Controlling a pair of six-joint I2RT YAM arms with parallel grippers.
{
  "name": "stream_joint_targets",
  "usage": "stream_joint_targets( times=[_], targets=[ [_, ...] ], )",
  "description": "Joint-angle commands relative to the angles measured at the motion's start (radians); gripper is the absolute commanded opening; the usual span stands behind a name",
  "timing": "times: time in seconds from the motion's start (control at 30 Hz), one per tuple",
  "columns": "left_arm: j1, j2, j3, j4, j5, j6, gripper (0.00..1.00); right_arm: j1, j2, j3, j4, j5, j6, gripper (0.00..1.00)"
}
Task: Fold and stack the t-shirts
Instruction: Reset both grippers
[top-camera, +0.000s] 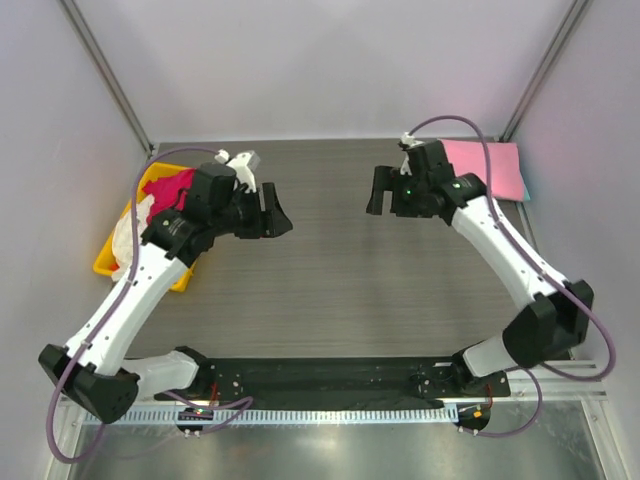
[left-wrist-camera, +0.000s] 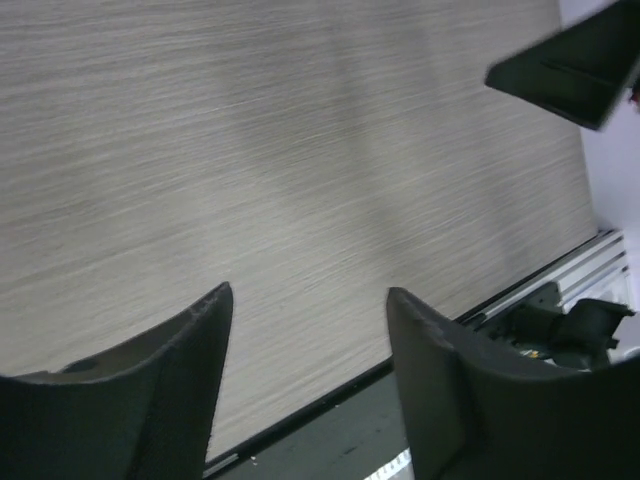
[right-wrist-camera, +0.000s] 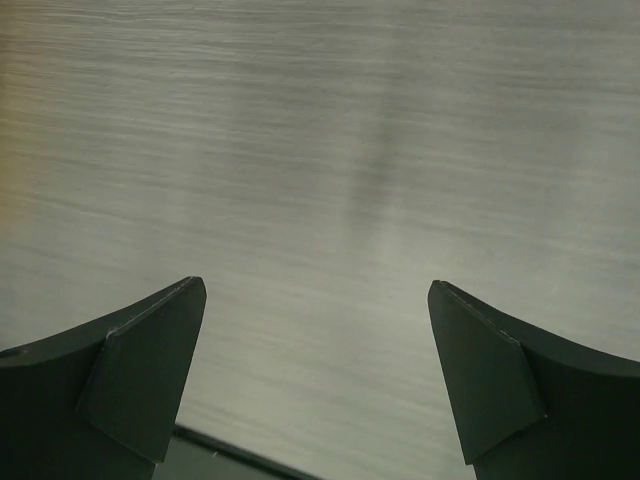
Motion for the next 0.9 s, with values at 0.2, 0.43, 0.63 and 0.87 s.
stream_joint_targets(
  times=[0.2,0.43,0.63,0.87],
  targets=[
    [0.003,-0.208,-0.018,-0.096,0.006,-0.024,0.89,-0.03,-0.443,-0.098,0.008,0.025,0.175,1.0],
    [0.005,-0.363,-0.078,-0.01,0.061,-0.075,1.0,-0.032,-0.592,-0.092,-0.062,0.149,0.194,1.0],
    [0.005,-0.408,-0.092,0.01,0.054,-0.075,1.0,-0.032,-0.636,-0.124,-0.065,0.186,0.226,1.0],
    [0.005,-0.428,-0.11,0.015,0.038,-0.067,1.0,-0.03,-0.61,-0.136,-0.07,0.186,0.227,1.0]
  ],
)
